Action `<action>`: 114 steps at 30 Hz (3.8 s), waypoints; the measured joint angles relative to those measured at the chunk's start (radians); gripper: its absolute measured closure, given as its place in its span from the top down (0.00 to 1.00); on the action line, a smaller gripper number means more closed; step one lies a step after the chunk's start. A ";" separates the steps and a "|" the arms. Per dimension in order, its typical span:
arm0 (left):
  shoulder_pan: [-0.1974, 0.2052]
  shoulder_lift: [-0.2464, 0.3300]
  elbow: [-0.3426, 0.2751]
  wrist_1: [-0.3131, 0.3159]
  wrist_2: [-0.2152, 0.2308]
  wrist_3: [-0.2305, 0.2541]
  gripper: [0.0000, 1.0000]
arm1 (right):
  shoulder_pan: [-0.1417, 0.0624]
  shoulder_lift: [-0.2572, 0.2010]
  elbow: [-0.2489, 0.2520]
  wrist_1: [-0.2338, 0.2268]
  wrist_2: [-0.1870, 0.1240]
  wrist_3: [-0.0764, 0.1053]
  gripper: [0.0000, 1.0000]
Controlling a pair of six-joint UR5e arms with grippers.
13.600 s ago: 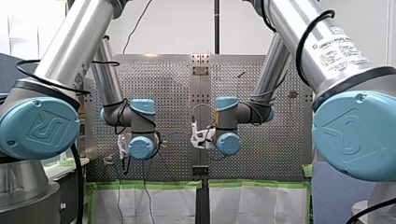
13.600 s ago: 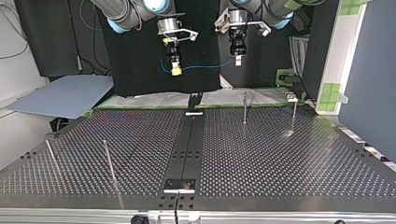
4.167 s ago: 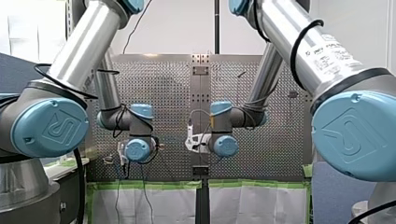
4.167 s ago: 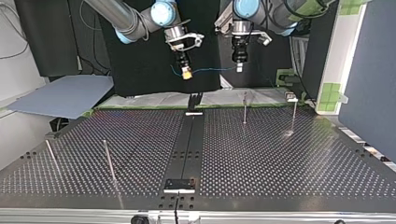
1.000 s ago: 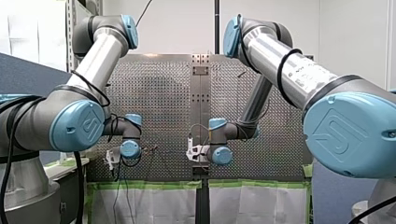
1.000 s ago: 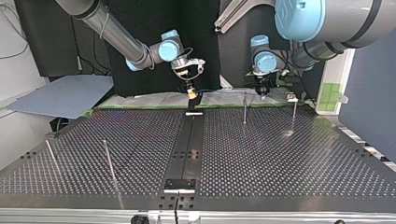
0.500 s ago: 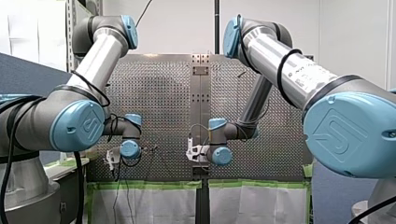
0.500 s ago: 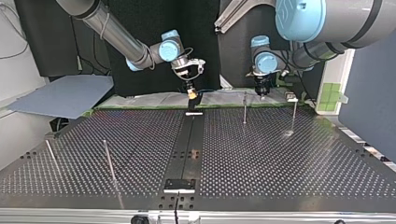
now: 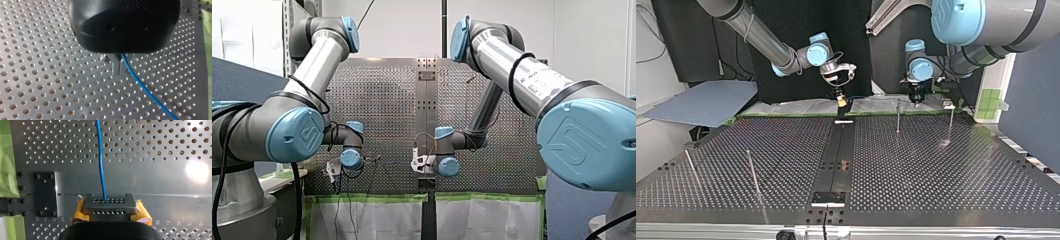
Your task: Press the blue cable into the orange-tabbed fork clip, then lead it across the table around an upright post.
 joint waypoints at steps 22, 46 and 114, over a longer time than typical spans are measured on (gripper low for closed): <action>-0.003 -0.081 0.048 -0.025 -0.006 0.000 0.01 | 0.000 0.003 -0.004 0.008 0.008 0.003 0.00; 0.013 -0.083 0.115 -0.055 -0.001 -0.050 0.01 | -0.022 0.004 -0.054 0.030 0.017 0.004 0.00; 0.021 0.016 -0.026 -0.127 0.138 -0.039 1.00 | -0.065 0.006 -0.063 0.082 0.019 -0.005 0.00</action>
